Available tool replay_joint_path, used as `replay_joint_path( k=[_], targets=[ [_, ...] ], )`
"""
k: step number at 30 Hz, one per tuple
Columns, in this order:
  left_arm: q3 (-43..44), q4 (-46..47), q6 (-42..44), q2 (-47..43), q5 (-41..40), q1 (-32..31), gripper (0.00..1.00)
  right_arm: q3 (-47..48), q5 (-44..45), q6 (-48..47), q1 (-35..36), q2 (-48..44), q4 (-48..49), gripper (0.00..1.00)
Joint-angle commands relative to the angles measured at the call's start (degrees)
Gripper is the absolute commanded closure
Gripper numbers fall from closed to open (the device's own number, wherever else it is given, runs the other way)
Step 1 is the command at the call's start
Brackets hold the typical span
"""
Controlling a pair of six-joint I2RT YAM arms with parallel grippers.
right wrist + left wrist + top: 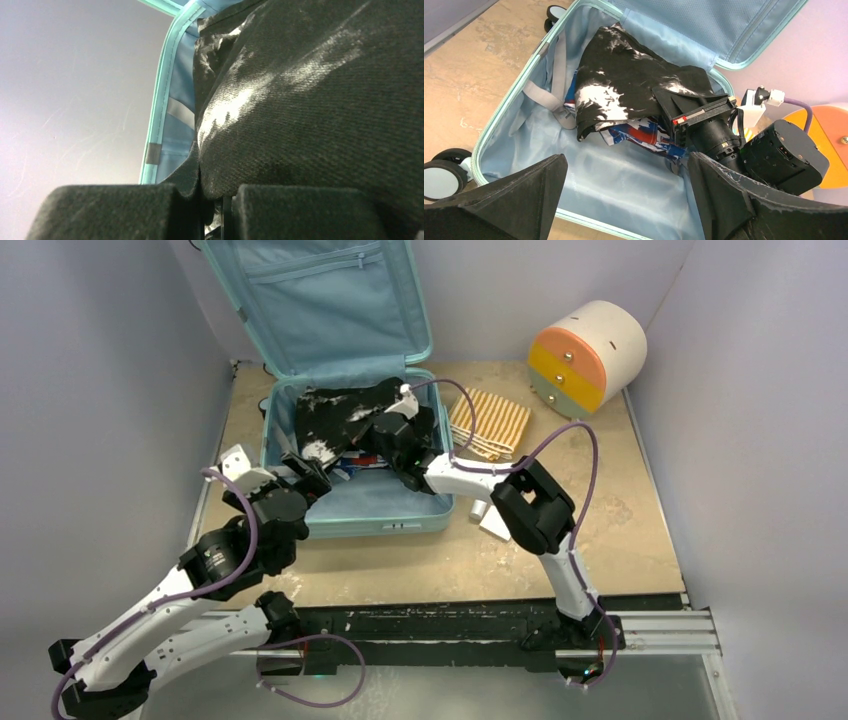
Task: Pack the luggage
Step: Place the clothes in the luggage.
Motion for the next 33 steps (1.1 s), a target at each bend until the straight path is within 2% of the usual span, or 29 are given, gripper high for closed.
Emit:
replay_joint_path(
  k=[1, 6, 9, 11, 15, 19, 22, 24, 26, 27, 29, 31, 33],
  targets=[
    [-0.6, -0.3, -1.7, 0.2, 0.3, 0.3, 0.04, -3.8, -2.7, 7.2, 2.4, -2.8, 1.5, 0.92],
    [-0.8, 1.3, 0.0, 2.2, 2.1, 0.3, 0.03, -10.5, -3.2, 9.8, 3.1, -7.3, -0.1, 0.45],
    [-0.8, 1.4, -0.5, 3.7, 2.8, 0.3, 0.03, -12.9, -4.8, 7.2, 3.0, -12.1, -5.3, 0.30],
    [-0.7, 3.5, 2.2, 4.1, 3.8, 0.3, 0.02, -13.3, -6.6, 3.4, 2.0, -15.5, -10.5, 0.22],
    [-0.1, 8.1, 9.7, 5.1, 6.7, 0.3, 0.02, -11.8, -11.0, -8.0, -0.8, -24.3, -21.6, 0.19],
    [0.6, 14.5, 17.0, 8.9, 13.6, 3.3, 0.03, -7.3, -14.6, -18.4, -6.0, -29.3, -31.3, 0.25],
    [2.0, 17.7, 17.7, 14.1, 29.3, 14.6, 0.09, -4.8, -18.2, -21.3, -11.3, -27.8, -33.3, 0.42],
    [3.4, 18.8, 16.2, 18.4, 44.8, 23.6, 0.14, -3.0, -18.5, -22.3, -13.0, -26.0, -35.5, 0.46],
    [4.7, 19.4, 14.5, 22.0, 55.1, 29.9, 0.17, -5.2, -22.3, -19.4, -14.7, -26.1, -34.1, 0.37],
    [4.7, 20.1, 13.2, 23.2, 57.7, 30.7, 0.16, -8.1, -23.6, -17.4, -14.8, -26.9, -30.4, 0.31],
    [4.1, 22.4, 10.3, 25.3, 60.4, 31.1, 0.08, -12.7, -24.4, -14.5, -14.9, -28.4, -25.9, 0.21],
    [3.0, 25.4, 8.0, 27.3, 62.3, 31.1, 0.01, -15.5, -25.3, -12.0, -14.9, -28.7, -23.0, 0.17],
    [3.1, 27.3, 8.9, 30.1, 62.5, 31.1, 0.00, -17.6, -25.2, -10.7, -14.9, -28.6, -20.9, 0.15]
  ],
)
